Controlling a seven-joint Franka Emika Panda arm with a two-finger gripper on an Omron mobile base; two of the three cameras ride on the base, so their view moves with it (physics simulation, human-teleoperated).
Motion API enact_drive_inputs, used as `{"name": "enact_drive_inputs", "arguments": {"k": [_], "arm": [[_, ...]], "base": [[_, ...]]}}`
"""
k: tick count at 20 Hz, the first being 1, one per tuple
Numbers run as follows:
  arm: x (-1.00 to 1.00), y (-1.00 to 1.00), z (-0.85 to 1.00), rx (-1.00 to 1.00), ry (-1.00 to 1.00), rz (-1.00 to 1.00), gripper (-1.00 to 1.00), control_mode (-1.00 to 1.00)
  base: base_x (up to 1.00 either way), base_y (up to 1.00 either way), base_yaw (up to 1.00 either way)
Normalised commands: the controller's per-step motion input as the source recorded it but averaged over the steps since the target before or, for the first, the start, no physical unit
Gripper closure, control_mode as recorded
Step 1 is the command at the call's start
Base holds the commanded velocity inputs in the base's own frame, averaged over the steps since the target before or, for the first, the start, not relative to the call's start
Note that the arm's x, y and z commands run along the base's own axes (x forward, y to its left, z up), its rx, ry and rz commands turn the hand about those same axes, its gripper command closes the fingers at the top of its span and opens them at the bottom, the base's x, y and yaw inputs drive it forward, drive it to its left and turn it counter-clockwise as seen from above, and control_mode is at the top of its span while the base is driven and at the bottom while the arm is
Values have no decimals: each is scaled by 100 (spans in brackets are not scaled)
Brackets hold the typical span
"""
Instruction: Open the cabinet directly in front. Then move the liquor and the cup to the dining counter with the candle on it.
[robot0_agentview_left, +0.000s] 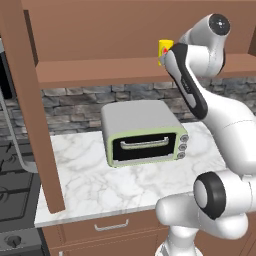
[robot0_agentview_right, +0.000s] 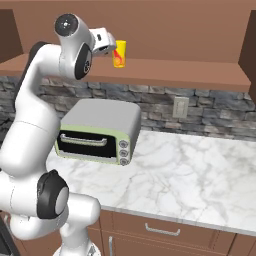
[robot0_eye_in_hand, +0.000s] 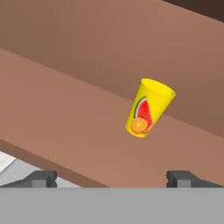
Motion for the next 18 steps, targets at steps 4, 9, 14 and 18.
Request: {"name": "enact_drive_inputs", "arguments": {"k": [4, 9, 14, 18], "arm": [[7, 0, 0, 0, 0, 0, -100, -100], [9, 0, 1, 0, 0, 0, -100, -100], [13, 0, 2, 0, 0, 0, -100, -100], [15, 0, 2, 0, 0, 0, -100, -100]], "base": [[0, 0, 0], [0, 0, 0], [0, 0, 0], [0, 0, 0]]}}
